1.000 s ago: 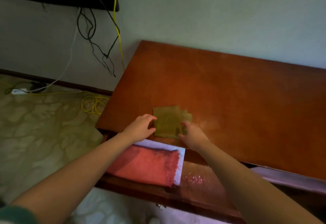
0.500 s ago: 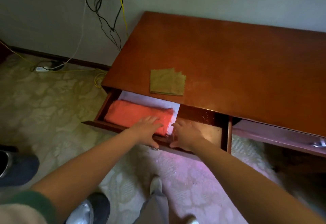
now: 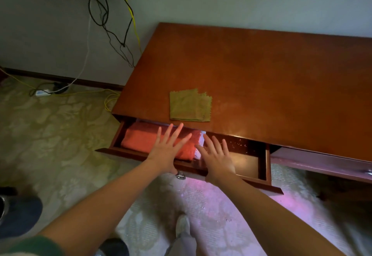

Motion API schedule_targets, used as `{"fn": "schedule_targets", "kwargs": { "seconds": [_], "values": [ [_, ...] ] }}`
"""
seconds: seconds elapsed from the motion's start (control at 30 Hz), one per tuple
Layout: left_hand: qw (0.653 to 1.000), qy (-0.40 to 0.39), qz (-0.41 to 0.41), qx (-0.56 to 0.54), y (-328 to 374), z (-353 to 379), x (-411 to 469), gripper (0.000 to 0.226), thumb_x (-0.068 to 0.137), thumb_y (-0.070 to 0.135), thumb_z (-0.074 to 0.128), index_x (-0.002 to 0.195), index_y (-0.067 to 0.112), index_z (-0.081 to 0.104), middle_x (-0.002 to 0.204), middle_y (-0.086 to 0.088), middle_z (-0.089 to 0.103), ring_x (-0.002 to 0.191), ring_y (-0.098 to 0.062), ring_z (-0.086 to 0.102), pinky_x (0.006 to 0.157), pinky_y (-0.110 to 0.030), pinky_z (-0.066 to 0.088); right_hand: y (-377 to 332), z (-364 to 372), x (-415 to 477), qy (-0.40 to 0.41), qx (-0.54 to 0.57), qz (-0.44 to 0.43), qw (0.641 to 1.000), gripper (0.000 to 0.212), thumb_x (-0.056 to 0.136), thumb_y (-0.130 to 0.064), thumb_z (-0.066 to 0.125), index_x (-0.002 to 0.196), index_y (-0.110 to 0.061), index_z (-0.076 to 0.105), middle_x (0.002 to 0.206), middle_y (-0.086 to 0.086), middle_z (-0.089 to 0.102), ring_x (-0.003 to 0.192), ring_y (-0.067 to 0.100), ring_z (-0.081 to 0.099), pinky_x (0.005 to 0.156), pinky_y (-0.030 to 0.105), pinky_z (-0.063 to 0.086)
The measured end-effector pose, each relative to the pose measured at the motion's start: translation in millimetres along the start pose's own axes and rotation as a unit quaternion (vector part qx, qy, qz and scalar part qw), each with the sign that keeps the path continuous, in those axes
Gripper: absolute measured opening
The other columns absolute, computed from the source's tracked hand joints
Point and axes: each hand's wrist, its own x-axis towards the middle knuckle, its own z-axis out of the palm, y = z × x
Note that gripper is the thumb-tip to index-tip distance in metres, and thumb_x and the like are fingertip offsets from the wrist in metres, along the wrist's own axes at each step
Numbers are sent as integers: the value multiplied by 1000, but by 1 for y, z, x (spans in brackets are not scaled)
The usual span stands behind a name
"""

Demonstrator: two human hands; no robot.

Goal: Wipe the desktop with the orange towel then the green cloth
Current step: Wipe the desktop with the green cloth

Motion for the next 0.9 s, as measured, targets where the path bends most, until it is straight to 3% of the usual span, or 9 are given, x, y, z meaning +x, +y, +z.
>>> {"fn": "schedule_targets", "kwargs": {
  "seconds": [0.27,0.37,0.53,0.63,0.7,0.8,0.9],
  "values": [
    [1000,16,12,7,-25,-23,70,128,65,67,69,141,36,-29,144,-6,-43,140,-36,-27,107,-60,-17,25,-27,50,27,-21,112,993,105,84,-37,66,149,-31,-16,157,7,-24,145,32,-16,112,52,-14],
    [999,28,14,3,-33,-28,93,127,66,67,68,140,36,-31,149,-7,-38,140,-36,-27,107,-59,-17,35,-34,68,31,-33,139,989,108,84,-39,67,147,-30,-21,157,7,-23,145,32,-14,112,53,-14],
    [999,27,26,-17,-40,-38,116,127,65,67,69,143,36,-26,152,-8,-34,140,-36,-26,108,-60,-15,45,-49,88,20,46,189,981,110,77,-36,75,149,-33,-8,159,6,-14,146,33,-8,116,54,-5],
    [989,-54,44,-131,-43,-47,123,125,67,61,72,144,37,-22,150,-5,-37,139,-33,-29,107,-59,-17,48,-61,103,-19,101,104,989,116,69,-44,79,150,-35,-4,158,1,-16,145,34,-12,112,56,-11],
    [976,-48,35,-207,-46,-58,132,103,82,50,63,148,31,-14,153,-4,-31,142,-30,-23,111,-57,-13,47,-74,114,7,146,31,989,96,80,-39,70,151,-30,6,159,1,-4,146,30,-5,115,52,-6],
    [949,61,-49,-305,-43,-64,151,64,99,22,36,151,14,0,159,-7,-11,146,-23,-9,117,-40,-7,39,-87,136,68,276,43,958,70,87,-5,51,149,-17,21,157,2,17,144,25,15,119,42,14],
    [930,96,-113,-336,-35,-54,169,58,101,21,28,150,9,0,159,-9,-8,147,-22,-8,118,-36,-5,28,-82,157,112,320,75,938,57,95,-7,40,149,-17,24,158,0,18,144,21,19,117,44,21]
  ]
}}
